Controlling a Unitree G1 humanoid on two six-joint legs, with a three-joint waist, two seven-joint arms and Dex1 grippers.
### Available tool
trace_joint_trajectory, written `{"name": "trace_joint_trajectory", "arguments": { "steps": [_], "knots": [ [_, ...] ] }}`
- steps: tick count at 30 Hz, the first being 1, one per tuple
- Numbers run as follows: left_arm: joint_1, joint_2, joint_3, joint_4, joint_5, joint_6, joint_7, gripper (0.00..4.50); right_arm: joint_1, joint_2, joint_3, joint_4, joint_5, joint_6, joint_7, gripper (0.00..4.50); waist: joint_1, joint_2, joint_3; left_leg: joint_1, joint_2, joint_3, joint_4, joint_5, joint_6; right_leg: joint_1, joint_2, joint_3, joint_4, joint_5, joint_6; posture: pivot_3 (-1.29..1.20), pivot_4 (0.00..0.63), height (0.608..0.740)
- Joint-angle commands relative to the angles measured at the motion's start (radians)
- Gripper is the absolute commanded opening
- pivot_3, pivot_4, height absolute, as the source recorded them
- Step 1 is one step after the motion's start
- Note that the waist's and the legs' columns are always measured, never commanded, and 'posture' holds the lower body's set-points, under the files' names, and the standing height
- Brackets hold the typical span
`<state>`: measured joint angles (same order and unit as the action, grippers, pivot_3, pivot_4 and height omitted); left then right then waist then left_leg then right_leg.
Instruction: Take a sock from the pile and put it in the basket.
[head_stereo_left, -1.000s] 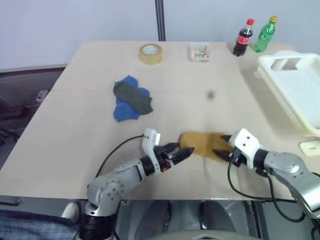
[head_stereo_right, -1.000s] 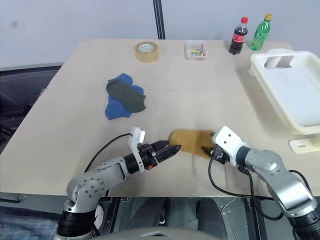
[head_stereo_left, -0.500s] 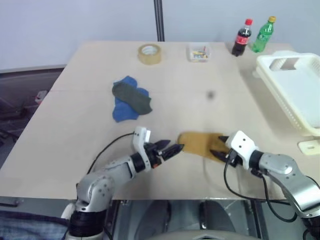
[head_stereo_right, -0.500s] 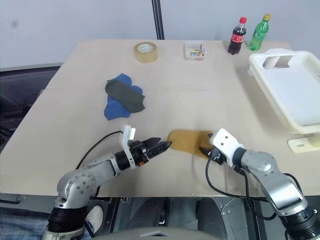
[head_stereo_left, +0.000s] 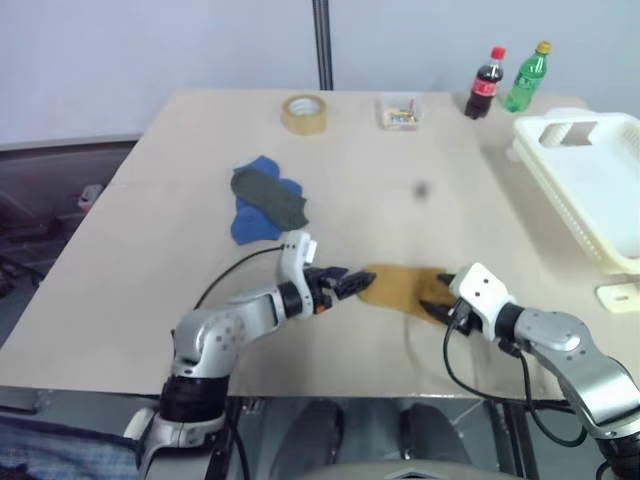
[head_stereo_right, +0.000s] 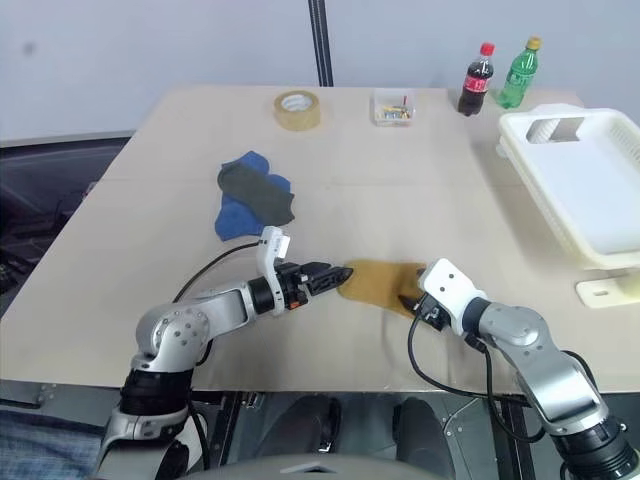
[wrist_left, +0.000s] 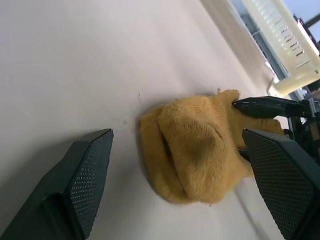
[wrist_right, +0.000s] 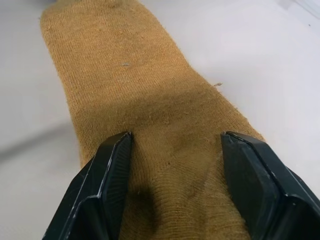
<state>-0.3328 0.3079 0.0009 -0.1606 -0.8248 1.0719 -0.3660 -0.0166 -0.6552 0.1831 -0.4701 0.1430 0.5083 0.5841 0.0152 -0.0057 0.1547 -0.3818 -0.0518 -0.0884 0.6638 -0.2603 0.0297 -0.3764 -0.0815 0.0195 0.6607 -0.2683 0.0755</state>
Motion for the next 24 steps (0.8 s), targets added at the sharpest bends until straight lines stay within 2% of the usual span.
{"name": "trace_joint_trajectory", "arguments": {
  "steps": [1,4,9,17,24],
  "knots": [
    [-0.006,-0.006,-0.077,0.149,0.066,0.076,-0.005,4.44,-0.004,0.014,0.017,-0.019,-0.006,0.001,0.011,2.96,0.0,0.0,-0.002,0.0,0.0,0.0,0.0,0.0,0.0,0.0,0.0,0.0,0.0,0.0,0.0,0.0,0.15,0.74],
    [-0.049,-0.041,-0.063,0.222,0.05,0.089,-0.04,4.44,-0.01,0.026,0.027,-0.01,-0.019,-0.005,0.011,2.96,0.0,0.001,-0.004,0.0,-0.001,0.0,0.0,0.0,0.0,0.0,0.0,0.0,0.0,0.0,0.0,0.0,0.15,0.74],
    [-0.104,-0.102,0.04,0.344,-0.022,0.154,-0.087,4.44,-0.017,0.041,0.022,-0.012,-0.029,-0.001,0.007,2.96,0.002,0.0,-0.006,-0.001,-0.001,-0.001,0.0,0.0,0.0,0.0,-0.001,-0.001,-0.001,0.0,0.0,0.0,0.15,0.74],
    [-0.167,-0.136,0.114,0.439,-0.103,0.224,-0.21,4.44,-0.022,0.053,0.024,-0.009,-0.04,-0.001,0.005,2.96,0.0,0.0,-0.005,-0.002,-0.003,-0.002,-0.005,0.0,0.0,-0.001,-0.003,-0.001,-0.004,0.0,0.0,0.0,0.15,0.74],
    [-0.215,-0.168,0.234,0.5,-0.16,0.264,-0.208,4.44,-0.021,0.061,0.027,-0.007,-0.049,-0.001,0.005,2.96,-0.003,-0.004,-0.003,-0.002,-0.004,-0.002,-0.009,0.002,-0.003,-0.002,-0.004,-0.002,-0.007,0.0,0.0,0.0,0.15,0.74]
  ]
}}
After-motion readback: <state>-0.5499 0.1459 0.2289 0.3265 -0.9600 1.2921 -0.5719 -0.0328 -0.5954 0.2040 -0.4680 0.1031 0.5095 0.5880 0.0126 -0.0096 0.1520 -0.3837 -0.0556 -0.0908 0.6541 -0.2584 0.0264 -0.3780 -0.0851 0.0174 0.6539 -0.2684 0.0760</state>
